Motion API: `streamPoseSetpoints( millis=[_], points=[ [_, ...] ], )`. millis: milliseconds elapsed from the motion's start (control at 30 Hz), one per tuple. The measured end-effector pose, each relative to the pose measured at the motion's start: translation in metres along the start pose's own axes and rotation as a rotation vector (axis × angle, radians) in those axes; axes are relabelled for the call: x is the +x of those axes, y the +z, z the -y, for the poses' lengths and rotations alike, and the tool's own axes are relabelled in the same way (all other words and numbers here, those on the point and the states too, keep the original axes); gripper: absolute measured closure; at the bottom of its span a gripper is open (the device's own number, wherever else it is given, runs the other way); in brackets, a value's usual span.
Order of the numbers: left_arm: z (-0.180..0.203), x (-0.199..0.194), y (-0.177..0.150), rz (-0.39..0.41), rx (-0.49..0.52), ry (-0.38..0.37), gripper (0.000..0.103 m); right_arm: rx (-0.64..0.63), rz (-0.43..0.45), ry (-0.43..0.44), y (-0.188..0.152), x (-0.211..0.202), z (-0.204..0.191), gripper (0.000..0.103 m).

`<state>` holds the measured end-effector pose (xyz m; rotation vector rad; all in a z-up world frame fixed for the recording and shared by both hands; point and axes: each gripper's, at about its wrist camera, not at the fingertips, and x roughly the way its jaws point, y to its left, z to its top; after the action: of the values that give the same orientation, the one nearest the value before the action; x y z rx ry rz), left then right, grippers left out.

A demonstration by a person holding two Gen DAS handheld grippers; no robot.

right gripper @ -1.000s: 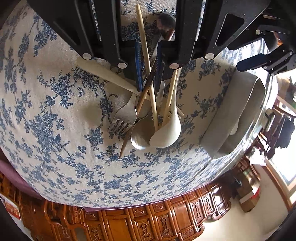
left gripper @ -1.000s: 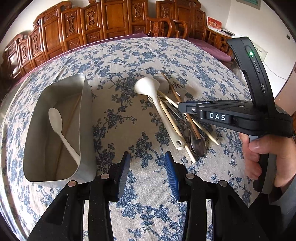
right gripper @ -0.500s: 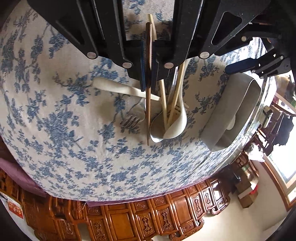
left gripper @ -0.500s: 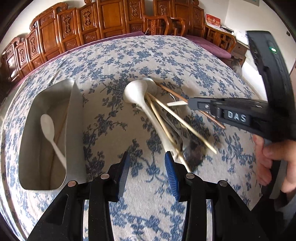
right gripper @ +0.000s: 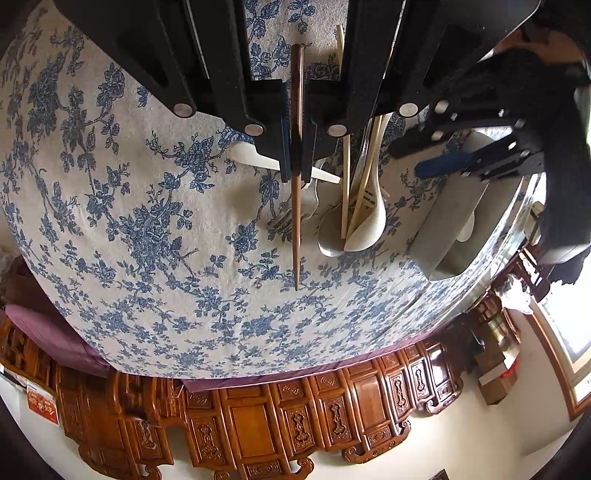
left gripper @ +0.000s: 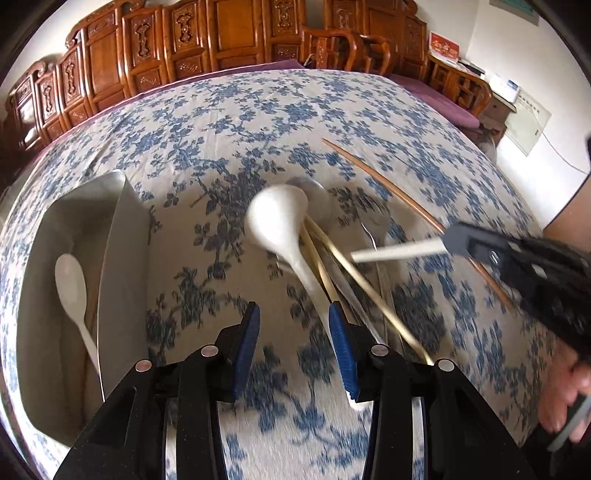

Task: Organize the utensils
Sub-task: 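Close the left tool on another white ceramic spoon, then place the spoon in the tray with the left tool while the right carries the chopstick over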

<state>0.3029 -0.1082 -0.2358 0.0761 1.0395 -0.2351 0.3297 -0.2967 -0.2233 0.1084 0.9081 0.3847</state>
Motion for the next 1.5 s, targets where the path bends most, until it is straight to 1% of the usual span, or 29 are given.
streamPoseSetpoints(
  millis=[167, 267, 367, 567, 767, 800, 833, 900, 1000, 1233, 1500],
  points=[
    [-0.006, 0.011, 0.017, -0.004, -0.059, -0.039, 0.066, 0.004, 0.002, 0.007, 0.001, -0.002, 0.0, 0.097],
    [-0.007, 0.015, 0.024, -0.002, -0.083, -0.044, 0.067, 0.005, 0.001, 0.011, 0.0, -0.001, 0.0, 0.097],
    [-0.009, 0.019, 0.028, -0.004, -0.119, -0.034, 0.072, 0.007, -0.003, 0.008, 0.0, 0.0, 0.001, 0.097],
    [-0.024, 0.027, 0.021, -0.022, -0.165, -0.008, 0.074, 0.008, -0.002, 0.011, 0.0, -0.001, 0.0, 0.096],
    [-0.025, 0.024, 0.017, -0.019, -0.152, -0.005, 0.074, -0.005, -0.004, 0.014, 0.0, 0.001, -0.005, 0.096],
    [-0.024, 0.024, 0.016, -0.017, -0.15, -0.003, 0.076, -0.007, -0.004, 0.014, 0.0, 0.001, -0.005, 0.096],
    [-0.024, 0.024, 0.016, -0.015, -0.147, -0.003, 0.078, -0.007, -0.004, 0.014, 0.0, 0.001, -0.005, 0.096],
    [-0.022, 0.022, 0.016, -0.007, -0.139, -0.02, 0.094, -0.008, -0.001, 0.019, 0.0, 0.001, -0.005, 0.096],
    [-0.017, 0.019, 0.016, -0.003, -0.118, 0.004, 0.099, -0.009, -0.001, 0.02, -0.001, 0.001, -0.006, 0.096],
    [-0.018, -0.002, 0.018, 0.045, -0.099, -0.001, 0.1, -0.023, 0.001, 0.023, 0.0, 0.0, -0.01, 0.096],
    [-0.014, -0.035, 0.019, 0.109, -0.064, -0.029, 0.1, -0.045, 0.007, 0.034, -0.003, -0.002, -0.021, 0.097]
  ],
)
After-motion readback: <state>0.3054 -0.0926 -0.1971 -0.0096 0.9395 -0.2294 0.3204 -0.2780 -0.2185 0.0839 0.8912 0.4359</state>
